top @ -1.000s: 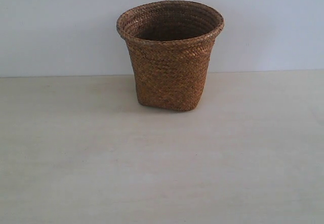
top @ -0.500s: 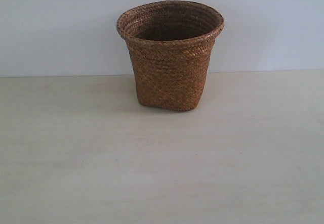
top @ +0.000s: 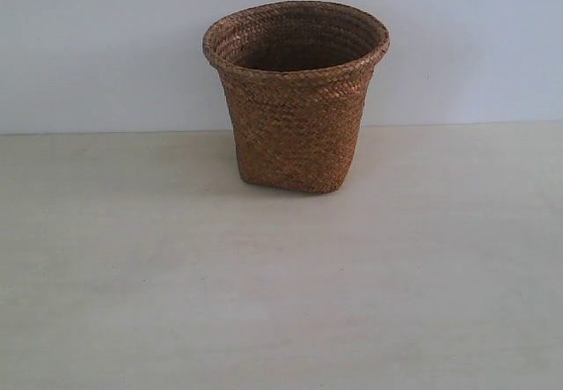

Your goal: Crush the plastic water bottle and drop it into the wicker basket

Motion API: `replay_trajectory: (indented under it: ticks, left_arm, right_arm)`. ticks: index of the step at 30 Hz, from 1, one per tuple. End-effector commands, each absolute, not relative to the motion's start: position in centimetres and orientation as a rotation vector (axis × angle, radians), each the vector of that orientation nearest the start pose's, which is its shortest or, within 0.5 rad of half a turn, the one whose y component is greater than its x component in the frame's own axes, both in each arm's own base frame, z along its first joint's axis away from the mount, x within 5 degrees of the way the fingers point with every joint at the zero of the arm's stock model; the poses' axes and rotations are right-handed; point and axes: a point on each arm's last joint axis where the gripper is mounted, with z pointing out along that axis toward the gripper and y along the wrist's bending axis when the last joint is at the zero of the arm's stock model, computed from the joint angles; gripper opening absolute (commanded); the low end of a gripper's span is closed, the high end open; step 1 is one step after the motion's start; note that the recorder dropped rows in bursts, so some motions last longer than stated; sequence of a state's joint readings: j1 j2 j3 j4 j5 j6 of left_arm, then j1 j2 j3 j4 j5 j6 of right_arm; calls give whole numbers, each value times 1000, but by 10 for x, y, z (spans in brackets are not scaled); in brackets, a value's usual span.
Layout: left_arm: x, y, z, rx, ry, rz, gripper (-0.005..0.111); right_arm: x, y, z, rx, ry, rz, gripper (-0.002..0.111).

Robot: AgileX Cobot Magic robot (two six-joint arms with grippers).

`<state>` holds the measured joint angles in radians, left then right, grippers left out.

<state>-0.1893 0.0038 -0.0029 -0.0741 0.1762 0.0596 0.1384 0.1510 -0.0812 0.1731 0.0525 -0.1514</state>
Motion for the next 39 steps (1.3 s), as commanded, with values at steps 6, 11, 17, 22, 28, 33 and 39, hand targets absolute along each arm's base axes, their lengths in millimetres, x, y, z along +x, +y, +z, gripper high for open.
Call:
replay_trajectory:
  ticks: [6, 11, 17, 22, 28, 33, 39]
  left_arm:
    - [53, -12, 187, 153, 1769, -166, 4]
    - [53, -12, 187, 167, 1767, -155, 4]
    - [53, -12, 187, 167, 1764, -155, 4]
    - [53, -12, 187, 167, 1764, -155, 4]
    - [53, -12, 187, 167, 1764, -155, 4]
    - [53, -12, 187, 167, 1764, -155, 4]
    - [53, -12, 187, 167, 1764, -155, 4]
  right_arm:
    - [67, 10, 226, -103, 1603, 128, 0]
    - [67, 10, 226, -103, 1603, 128, 0]
    - [67, 10, 226, -103, 1603, 128, 0]
    - [67, 10, 226, -103, 1603, 128, 0]
    - [67, 10, 226, -102, 1601, 128, 0]
    - [67, 10, 226, -102, 1601, 128, 0]
    - [64, 5, 224, -44, 1623, 70, 0]
